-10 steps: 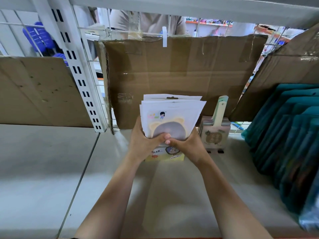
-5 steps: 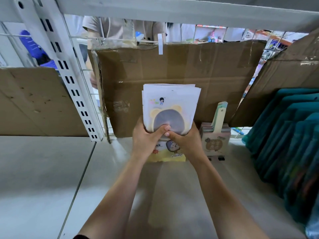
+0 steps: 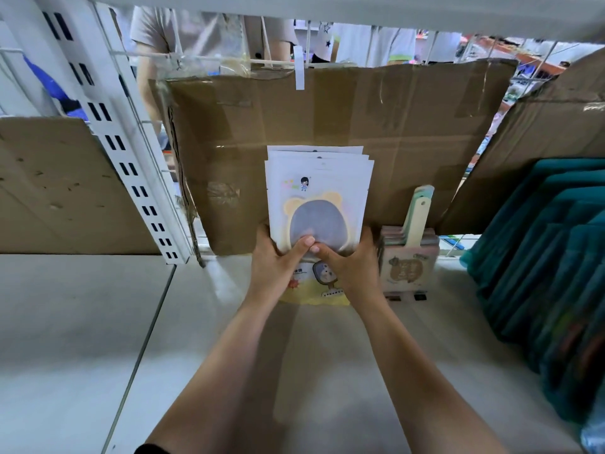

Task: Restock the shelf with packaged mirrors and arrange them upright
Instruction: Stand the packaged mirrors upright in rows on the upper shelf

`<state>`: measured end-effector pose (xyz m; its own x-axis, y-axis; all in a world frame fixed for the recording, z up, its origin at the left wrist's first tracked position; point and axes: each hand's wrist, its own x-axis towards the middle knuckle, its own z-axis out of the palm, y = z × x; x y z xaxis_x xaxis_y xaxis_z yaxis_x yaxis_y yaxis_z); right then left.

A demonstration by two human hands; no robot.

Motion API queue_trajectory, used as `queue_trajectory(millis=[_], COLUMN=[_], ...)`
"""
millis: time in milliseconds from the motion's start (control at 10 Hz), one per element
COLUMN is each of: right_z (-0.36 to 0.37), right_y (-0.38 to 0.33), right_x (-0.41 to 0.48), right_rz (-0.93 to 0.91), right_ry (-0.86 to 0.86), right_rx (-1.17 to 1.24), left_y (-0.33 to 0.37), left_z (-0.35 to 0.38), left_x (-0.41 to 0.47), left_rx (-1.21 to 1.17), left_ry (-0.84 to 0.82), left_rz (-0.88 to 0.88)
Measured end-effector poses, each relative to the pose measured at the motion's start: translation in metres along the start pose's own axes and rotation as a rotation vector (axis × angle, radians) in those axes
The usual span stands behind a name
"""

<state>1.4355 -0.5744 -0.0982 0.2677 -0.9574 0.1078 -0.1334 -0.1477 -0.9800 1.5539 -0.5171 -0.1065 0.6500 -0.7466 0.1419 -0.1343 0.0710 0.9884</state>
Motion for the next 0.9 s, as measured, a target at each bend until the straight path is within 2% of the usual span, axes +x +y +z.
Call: queue_trajectory(millis=[500, 700, 900], right_z=[0.0, 0.001, -0.008], right_y=[-0.002, -0.004, -0.011], right_x=[-0.013, -0.021, -0.036], right_rz=[-0.032, -0.072, -0.041], right_ry=[0.028, 0.043, -0.006], right_rx=[-0.053, -0.154, -0.257], left_y=[-0.013, -0.013, -0.01], left_z=[-0.018, -0.026, -0.033], left_x=[-0.028, -0.037, -0.049], left_rx=[0.121, 0.225, 0.263], left_ry=[-0.096, -0.032, 0.013], left_rz=[0.037, 0.056, -0.04])
